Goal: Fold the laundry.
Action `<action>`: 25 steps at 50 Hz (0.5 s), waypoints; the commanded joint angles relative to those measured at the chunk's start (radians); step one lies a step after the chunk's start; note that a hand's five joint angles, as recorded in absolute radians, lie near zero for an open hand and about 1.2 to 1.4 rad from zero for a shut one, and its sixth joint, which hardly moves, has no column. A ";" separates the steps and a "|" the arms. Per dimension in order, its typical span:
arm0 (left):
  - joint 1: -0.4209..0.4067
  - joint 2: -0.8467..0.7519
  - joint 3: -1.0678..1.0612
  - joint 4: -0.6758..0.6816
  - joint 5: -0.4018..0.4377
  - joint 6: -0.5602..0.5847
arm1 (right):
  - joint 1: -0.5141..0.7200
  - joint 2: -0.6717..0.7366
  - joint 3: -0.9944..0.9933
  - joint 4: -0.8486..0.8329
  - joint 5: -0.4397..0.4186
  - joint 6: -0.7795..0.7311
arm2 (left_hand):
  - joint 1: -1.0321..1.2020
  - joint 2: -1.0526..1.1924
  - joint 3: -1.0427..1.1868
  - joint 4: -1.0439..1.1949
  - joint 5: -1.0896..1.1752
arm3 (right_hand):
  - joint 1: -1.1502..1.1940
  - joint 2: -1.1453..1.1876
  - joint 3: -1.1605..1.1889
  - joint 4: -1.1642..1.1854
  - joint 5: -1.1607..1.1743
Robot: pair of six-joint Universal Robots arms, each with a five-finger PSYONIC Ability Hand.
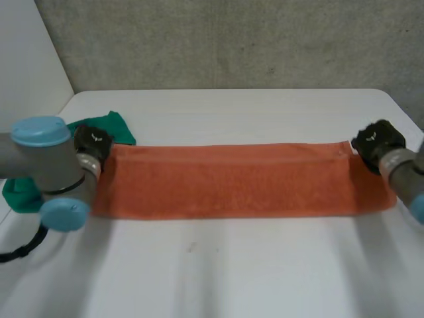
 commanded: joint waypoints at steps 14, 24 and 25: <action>-0.051 -0.362 0.478 0.087 -0.047 0.113 | 0.075 0.449 -0.566 -0.141 0.078 -0.001 | -0.948 -1.021 -1.018 -1.025 -0.981 | -0.809 -1.001 -1.008 -1.014 -1.001; -0.085 -0.156 0.257 0.075 -0.081 0.089 | 0.066 0.136 -0.341 -0.044 0.126 0.345 | -0.948 -1.021 -1.018 -1.025 -0.981 | -0.809 -1.001 -1.008 -1.014 -1.001; -0.084 -0.120 0.215 0.078 -0.079 0.081 | 0.061 0.096 -0.309 -0.026 0.105 0.371 | -0.948 -1.021 -1.018 -1.025 -0.981 | -0.809 -1.001 -1.008 -1.014 -1.001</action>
